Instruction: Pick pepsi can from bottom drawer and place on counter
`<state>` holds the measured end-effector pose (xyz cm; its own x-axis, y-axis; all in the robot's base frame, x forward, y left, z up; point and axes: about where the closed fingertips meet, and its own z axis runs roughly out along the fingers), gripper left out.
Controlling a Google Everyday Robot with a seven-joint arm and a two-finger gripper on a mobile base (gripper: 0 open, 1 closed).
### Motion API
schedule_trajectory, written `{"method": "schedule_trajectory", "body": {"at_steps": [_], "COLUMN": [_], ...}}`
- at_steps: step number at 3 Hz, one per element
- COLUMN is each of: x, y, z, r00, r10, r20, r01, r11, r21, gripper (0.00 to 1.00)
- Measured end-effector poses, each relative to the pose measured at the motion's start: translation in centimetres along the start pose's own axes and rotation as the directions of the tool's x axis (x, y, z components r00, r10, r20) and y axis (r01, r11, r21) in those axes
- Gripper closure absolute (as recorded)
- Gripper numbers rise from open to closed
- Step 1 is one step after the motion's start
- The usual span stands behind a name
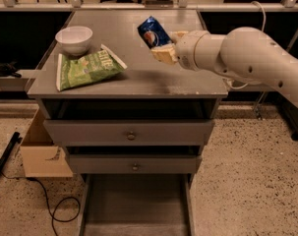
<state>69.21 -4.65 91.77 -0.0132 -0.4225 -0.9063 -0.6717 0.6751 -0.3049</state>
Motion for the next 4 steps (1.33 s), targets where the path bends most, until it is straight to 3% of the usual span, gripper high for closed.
{"method": "schedule_trajectory", "body": {"at_steps": [1,2,4], "x": [2.01,2.01,2.01], "y": [-0.17,-0.17,-0.17], "z": [-0.04,-0.04,-0.03], "r00": [0.999,0.999,0.999], "r10": [0.045,0.045,0.045], "r20": [-0.016,-0.016,-0.016], "r01": [-0.045,-0.045,-0.044], "r11": [0.9988,0.9988,0.9988], "r21": [0.02,0.02,0.02], "gripper": [1.0,1.0,0.62]}}
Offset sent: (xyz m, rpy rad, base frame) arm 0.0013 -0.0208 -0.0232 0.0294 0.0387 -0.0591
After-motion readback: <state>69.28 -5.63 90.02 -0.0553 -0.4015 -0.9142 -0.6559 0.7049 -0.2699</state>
